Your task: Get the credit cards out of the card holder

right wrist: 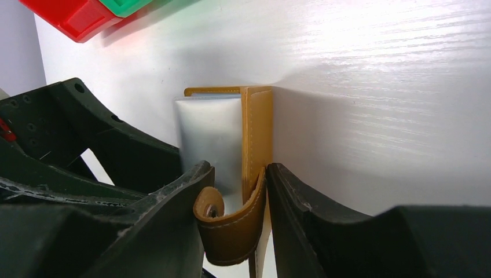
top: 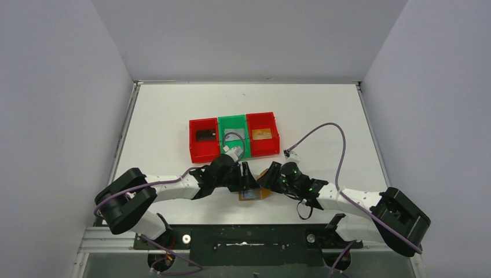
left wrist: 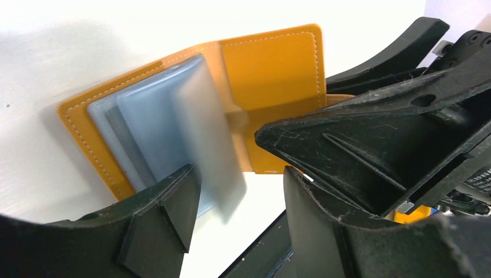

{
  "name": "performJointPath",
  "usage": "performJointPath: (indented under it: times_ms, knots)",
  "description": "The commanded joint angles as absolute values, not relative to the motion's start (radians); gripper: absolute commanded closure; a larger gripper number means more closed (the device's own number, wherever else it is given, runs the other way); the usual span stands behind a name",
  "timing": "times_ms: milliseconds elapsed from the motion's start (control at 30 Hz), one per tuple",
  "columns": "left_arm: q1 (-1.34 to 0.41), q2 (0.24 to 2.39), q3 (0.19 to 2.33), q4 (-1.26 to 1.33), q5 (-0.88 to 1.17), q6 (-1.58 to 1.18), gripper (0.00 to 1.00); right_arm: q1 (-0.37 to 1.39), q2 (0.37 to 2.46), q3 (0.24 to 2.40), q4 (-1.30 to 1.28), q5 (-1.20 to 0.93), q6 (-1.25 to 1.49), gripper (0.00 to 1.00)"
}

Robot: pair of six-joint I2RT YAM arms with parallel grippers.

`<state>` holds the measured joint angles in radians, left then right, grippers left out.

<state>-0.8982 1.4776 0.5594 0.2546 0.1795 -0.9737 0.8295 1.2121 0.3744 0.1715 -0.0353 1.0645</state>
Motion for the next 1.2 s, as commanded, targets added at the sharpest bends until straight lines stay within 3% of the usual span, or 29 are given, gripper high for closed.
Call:
performJointPath:
  times_ms: [0,133,267,367,467,667,867,1167]
  knots:
    - [-0.904,1.475,0.563,0.353,0.211,-0.978,0.49,0.81,1.149,0.366,0.21,0.011,1.085,0.58]
    - [-0.904,1.479,0.564,0.348,0.208,-0.978,0.51,0.795,1.15,0.382,0.188,-0.012,1.066,0.47]
    - [-0.906,1.429,0.547,0.306,0.135,-0.991,0.5,0.79,1.193,0.413,0.143,-0.026,1.046,0.46]
    - [-0.904,1.382,0.55,0.225,0.073,-0.977,0.5,0.789,1.233,0.443,0.099,-0.027,1.031,0.56]
    - [-0.903,1.34,0.556,0.137,0.021,-0.965,0.49,0.792,1.258,0.457,0.062,-0.011,1.034,0.77]
    - [-0.901,1.254,0.524,0.084,-0.036,-0.966,0.44,0.787,1.294,0.412,0.093,-0.006,1.049,0.81]
    - [-0.897,1.213,0.517,0.053,-0.067,-0.953,0.43,0.797,1.361,0.376,0.231,-0.064,1.055,0.91]
    - [-0.891,1.117,0.5,-0.014,-0.134,-0.959,0.4,0.831,1.409,0.335,0.378,-0.044,1.126,0.93]
